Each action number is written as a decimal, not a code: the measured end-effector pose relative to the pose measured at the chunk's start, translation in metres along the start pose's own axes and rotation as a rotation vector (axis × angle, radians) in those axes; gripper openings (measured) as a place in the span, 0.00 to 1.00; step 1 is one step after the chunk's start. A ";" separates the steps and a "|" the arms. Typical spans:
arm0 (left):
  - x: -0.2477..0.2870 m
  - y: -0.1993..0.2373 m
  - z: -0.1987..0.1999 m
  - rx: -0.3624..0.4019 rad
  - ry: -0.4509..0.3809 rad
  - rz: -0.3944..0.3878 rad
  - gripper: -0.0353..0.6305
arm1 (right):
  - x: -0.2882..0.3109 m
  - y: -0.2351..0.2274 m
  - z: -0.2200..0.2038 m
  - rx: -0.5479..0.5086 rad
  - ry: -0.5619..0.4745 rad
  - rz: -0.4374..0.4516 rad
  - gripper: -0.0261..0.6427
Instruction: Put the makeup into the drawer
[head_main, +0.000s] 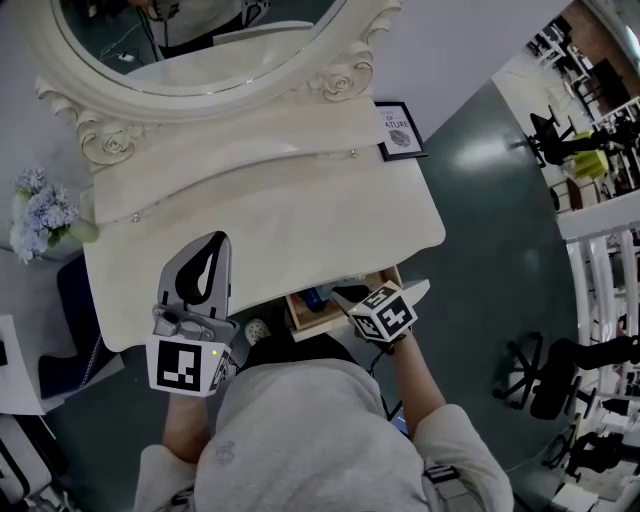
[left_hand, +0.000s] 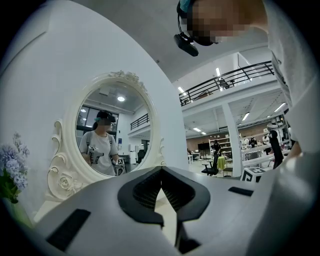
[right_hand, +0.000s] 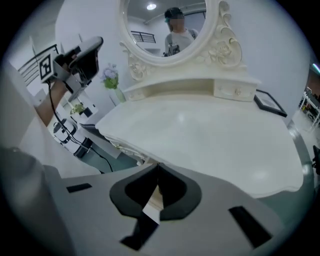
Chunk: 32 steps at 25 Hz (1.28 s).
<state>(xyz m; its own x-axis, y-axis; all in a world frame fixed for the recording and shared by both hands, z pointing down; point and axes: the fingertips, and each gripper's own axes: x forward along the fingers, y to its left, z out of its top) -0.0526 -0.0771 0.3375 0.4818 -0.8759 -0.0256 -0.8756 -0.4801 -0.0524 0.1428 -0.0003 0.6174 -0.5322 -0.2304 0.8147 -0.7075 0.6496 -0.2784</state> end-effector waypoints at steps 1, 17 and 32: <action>0.000 0.000 0.000 0.000 -0.001 0.001 0.07 | -0.004 0.002 0.009 -0.003 -0.034 0.004 0.07; -0.010 0.012 0.003 -0.003 0.001 0.061 0.07 | -0.042 0.037 0.128 -0.178 -0.434 0.012 0.07; -0.019 0.029 0.005 -0.013 0.001 0.121 0.07 | -0.083 0.076 0.209 -0.220 -0.707 0.103 0.07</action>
<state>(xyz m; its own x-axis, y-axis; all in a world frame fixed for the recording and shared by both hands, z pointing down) -0.0867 -0.0738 0.3314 0.3723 -0.9276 -0.0296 -0.9278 -0.3712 -0.0356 0.0357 -0.0834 0.4218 -0.8151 -0.5236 0.2477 -0.5683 0.8057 -0.1670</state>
